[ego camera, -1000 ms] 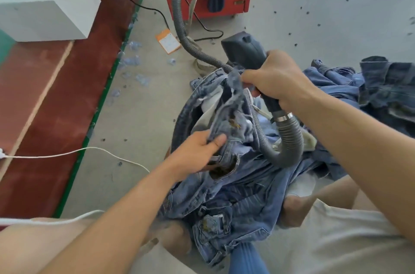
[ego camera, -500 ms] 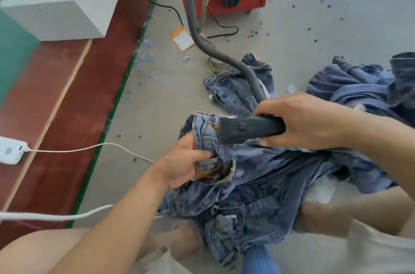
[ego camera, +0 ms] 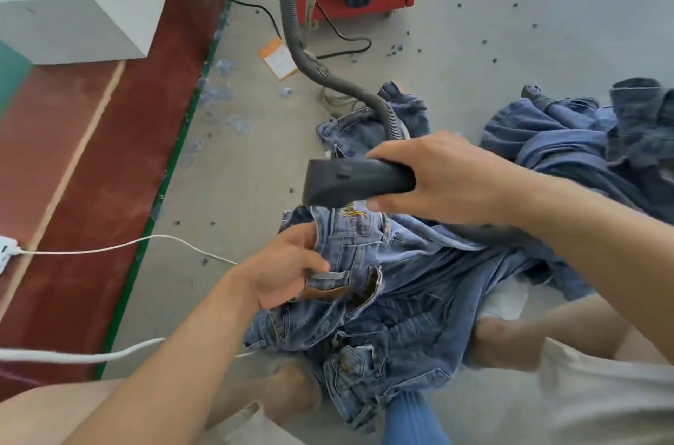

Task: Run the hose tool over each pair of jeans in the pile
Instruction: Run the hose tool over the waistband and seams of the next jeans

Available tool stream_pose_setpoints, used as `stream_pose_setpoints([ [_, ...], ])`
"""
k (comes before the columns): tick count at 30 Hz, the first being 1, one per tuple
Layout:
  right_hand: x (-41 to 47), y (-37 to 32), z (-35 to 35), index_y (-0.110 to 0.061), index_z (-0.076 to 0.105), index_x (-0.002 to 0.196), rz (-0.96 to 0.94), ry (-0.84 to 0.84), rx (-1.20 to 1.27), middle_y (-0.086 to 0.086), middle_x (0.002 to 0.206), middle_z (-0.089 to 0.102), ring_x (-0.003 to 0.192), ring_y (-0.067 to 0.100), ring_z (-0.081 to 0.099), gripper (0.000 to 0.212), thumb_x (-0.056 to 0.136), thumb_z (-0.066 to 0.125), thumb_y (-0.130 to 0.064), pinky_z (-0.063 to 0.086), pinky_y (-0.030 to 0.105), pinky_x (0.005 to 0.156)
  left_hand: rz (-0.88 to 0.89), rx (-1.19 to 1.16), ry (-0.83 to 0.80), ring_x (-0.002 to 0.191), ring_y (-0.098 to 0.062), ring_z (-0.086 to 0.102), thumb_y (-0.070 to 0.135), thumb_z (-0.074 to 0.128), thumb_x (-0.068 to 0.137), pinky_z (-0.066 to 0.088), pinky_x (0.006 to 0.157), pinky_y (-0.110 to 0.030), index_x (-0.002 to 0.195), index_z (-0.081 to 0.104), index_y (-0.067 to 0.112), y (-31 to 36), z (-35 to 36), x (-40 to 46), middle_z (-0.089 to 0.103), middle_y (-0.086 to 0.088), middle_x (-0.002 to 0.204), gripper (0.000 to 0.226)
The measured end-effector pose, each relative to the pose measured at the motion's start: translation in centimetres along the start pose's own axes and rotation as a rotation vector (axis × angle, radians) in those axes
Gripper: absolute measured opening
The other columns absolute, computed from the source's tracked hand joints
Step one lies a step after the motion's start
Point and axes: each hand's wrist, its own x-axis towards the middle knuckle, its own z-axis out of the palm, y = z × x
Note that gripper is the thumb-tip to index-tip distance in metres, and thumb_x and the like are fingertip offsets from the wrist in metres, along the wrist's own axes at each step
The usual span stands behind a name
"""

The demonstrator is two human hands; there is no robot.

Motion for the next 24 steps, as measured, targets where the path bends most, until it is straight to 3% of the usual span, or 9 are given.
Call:
stream_pose_setpoints([
  [3,0.3,1.6,-1.0,-0.032,0.059,0.107,0.057,0.127,0.055,-0.019,0.079,0.059,0.072,-0.01,0.056,0.025,0.09,0.074,-0.043,0.039,0.007,0.066,-0.041,-0.122,0.013,0.114,-0.041,0.069,-0.012,0.055,0.074,0.06,0.09,-0.048,0.115,0.075,0.006,-1.0,-0.9,-0.7,0.069,-0.027,0.125,0.049],
  [5,-0.5,3.6,-2.0,-0.037,0.054,0.101,0.088,0.033,-0.06,-0.019,0.075,0.058,0.071,-0.009,0.056,0.025,0.089,0.075,-0.039,0.04,0.011,0.063,-0.038,-0.248,0.023,0.119,-0.044,0.066,-0.002,0.06,0.081,0.059,0.091,-0.051,0.124,0.071,0.002,-1.5,-2.0,-1.4,0.065,-0.029,0.131,0.045],
  [8,-2.3,6.0,-1.5,-0.044,0.049,0.11,0.164,-0.205,-0.358,-0.014,0.08,0.06,0.071,0.009,0.058,0.028,0.09,0.066,-0.036,0.049,0.036,0.062,-0.062,-0.421,0.126,0.123,-0.046,0.062,0.009,0.059,0.088,0.055,0.098,-0.058,0.128,0.069,0.0,-2.0,-3.5,-1.6,0.061,-0.03,0.136,0.042],
  [10,-2.9,6.7,-0.1,-0.049,0.041,0.112,0.174,-0.263,-0.507,-0.012,0.087,0.059,0.07,0.016,0.055,0.029,0.091,0.058,-0.036,0.045,0.036,0.056,-0.076,-0.455,0.192,0.124,-0.043,0.063,0.013,0.057,0.09,0.055,0.099,-0.056,0.126,0.07,0.001,-1.9,-3.8,-1.2,0.062,-0.028,0.136,0.041],
  [13,-2.4,6.9,1.6,-0.046,0.035,0.105,0.178,-0.274,-0.498,-0.011,0.086,0.055,0.061,0.009,0.044,0.03,0.092,0.056,-0.03,0.035,0.033,0.049,-0.094,-0.446,0.219,0.12,-0.039,0.066,0.015,0.057,0.089,0.057,0.098,-0.053,0.123,0.072,0.0,-1.7,-3.7,-0.6,0.064,-0.027,0.134,0.04],
  [16,-2.2,6.9,3.5,-0.041,0.029,0.102,0.184,-0.29,-0.485,-0.008,0.085,0.055,0.062,0.017,0.051,0.037,0.089,0.056,-0.02,0.034,0.033,0.047,-0.104,-0.411,0.212,0.116,-0.038,0.068,0.016,0.06,0.088,0.054,0.101,-0.054,0.127,0.069,-0.001,-1.4,-3.7,-0.5,0.064,-0.027,0.134,0.043],
  [18,-2.3,6.5,5.1,-0.035,0.029,0.103,0.169,-0.249,-0.497,-0.006,0.082,0.054,0.062,0.025,0.051,0.036,0.088,0.057,-0.016,0.035,0.035,0.05,-0.102,-0.393,0.206,0.114,-0.037,0.069,0.015,0.062,0.089,0.057,0.098,-0.051,0.128,0.068,-0.001,-1.2,-3.8,-0.4,0.065,-0.027,0.133,0.043],
  [21,-2.3,5.8,7.0,-0.029,0.035,0.106,0.089,-0.194,-0.511,-0.009,0.074,0.043,0.06,0.021,0.044,0.031,0.089,0.058,-0.016,0.033,0.037,0.056,-0.12,-0.396,0.217,0.109,-0.036,0.072,0.013,0.062,0.088,0.06,0.093,-0.048,0.125,0.07,-0.001,-1.2,-3.9,-0.1,0.065,-0.027,0.132,0.041],
  [24,-2.2,5.7,6.8,-0.028,0.041,0.11,0.062,-0.129,-0.458,-0.008,0.081,0.052,0.067,0.024,0.054,0.029,0.089,0.06,-0.022,0.039,0.038,0.056,-0.12,-0.414,0.208,0.109,-0.036,0.072,0.012,0.06,0.088,0.06,0.093,-0.049,0.123,0.072,0.0,-1.0,-4.1,0.0,0.066,-0.026,0.131,0.039],
])
